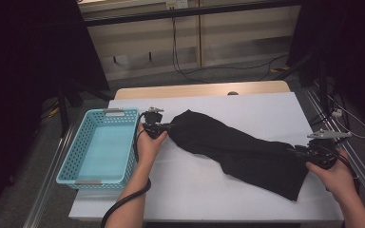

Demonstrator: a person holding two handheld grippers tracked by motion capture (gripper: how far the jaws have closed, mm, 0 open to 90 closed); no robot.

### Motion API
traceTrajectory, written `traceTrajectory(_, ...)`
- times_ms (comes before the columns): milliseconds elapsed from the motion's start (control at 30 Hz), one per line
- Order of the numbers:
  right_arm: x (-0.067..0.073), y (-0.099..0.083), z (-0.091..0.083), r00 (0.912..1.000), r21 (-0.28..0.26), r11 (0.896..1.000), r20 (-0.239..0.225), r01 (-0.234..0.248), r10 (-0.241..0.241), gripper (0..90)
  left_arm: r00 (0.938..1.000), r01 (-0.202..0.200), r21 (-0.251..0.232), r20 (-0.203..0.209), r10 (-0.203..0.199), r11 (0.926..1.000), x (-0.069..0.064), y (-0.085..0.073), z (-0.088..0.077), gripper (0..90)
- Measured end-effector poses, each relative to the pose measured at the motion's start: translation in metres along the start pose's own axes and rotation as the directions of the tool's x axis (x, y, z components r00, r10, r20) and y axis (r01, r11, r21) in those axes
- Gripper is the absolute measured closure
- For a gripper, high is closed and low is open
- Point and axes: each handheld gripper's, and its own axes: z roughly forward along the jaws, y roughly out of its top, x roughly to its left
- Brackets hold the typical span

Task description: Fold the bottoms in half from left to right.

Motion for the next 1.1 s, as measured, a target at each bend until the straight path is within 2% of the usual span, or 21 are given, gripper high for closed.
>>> traceTrajectory(67,0.006,0.002,0.002,0.9995,-0.010,0.999,-0.009,0.030,-0.030,53.7,1.0000,-0.007,0.019,-0.006,0.007,0.9998,0.000,-0.002,0.001,85.5)
traceTrajectory(167,0.013,0.004,0.003,0.9984,-0.007,0.998,-0.012,0.056,-0.056,49.7,0.9999,0.006,0.027,-0.010,-0.006,0.9996,0.002,-0.003,-0.003,86.9)
traceTrajectory(200,0.015,0.005,0.003,0.9981,-0.010,0.998,-0.016,0.060,-0.060,48.1,0.9997,0.017,0.022,-0.016,-0.016,0.9996,0.003,-0.003,-0.005,86.9)
traceTrajectory(300,0.019,0.006,0.003,0.9972,-0.019,0.997,-0.025,0.070,-0.071,45.2,0.9991,0.014,0.013,-0.040,-0.013,0.9998,0.005,-0.002,-0.018,86.8)
traceTrajectory(467,0.022,0.006,0.005,0.9965,-0.015,0.997,-0.020,0.081,-0.081,38.6,0.9980,0.003,0.046,-0.063,0.000,0.9990,0.002,-0.002,-0.031,86.1)
traceTrajectory(500,0.022,0.006,0.005,0.9962,-0.020,0.996,-0.021,0.084,-0.085,37.6,0.9974,-0.004,0.042,-0.072,0.007,0.9991,0.002,-0.001,-0.033,84.9)
traceTrajectory(533,0.023,0.006,0.005,0.9960,-0.024,0.996,-0.020,0.087,-0.087,36.5,0.9945,-0.020,0.030,-0.102,0.023,0.9994,0.002,0.000,-0.035,81.3)
traceTrajectory(600,0.026,0.008,0.004,0.9960,-0.037,0.996,-0.026,0.084,-0.085,34.7,0.9925,-0.024,0.006,-0.120,0.025,0.9997,0.003,0.003,-0.035,65.6)
traceTrajectory(633,0.026,0.008,0.003,0.9959,-0.041,0.996,-0.028,0.085,-0.086,34.0,0.9922,-0.027,-0.005,-0.122,0.026,0.9996,0.003,0.006,-0.035,62.1)
traceTrajectory(733,0.030,0.010,0.003,0.9954,-0.054,0.995,-0.036,0.086,-0.088,32.1,0.9919,-0.049,-0.022,-0.118,0.046,0.9986,0.001,0.013,-0.028,59.0)
traceTrajectory(833,0.034,0.011,0.004,0.9939,-0.057,0.994,-0.046,0.097,-0.100,31.4,0.9971,-0.042,-0.050,-0.065,0.039,0.9978,0.001,0.019,-0.012,61.6)
traceTrajectory(967,0.038,0.012,0.006,0.9919,-0.059,0.992,-0.061,0.108,-0.112,31.0,0.9949,-0.062,0.013,-0.078,0.063,0.9980,0.001,0.016,0.007,70.6)
traceTrajectory(1033,0.039,0.013,0.006,0.9910,-0.057,0.992,-0.068,0.111,-0.115,31.0,0.9962,-0.050,0.044,-0.070,0.053,0.9978,0.002,0.011,0.014,73.8)
traceTrajectory(1100,0.041,0.012,0.008,0.9893,-0.052,0.991,-0.075,0.122,-0.125,31.2,0.9970,-0.044,0.041,-0.062,0.047,0.9982,0.001,0.006,0.016,75.1)
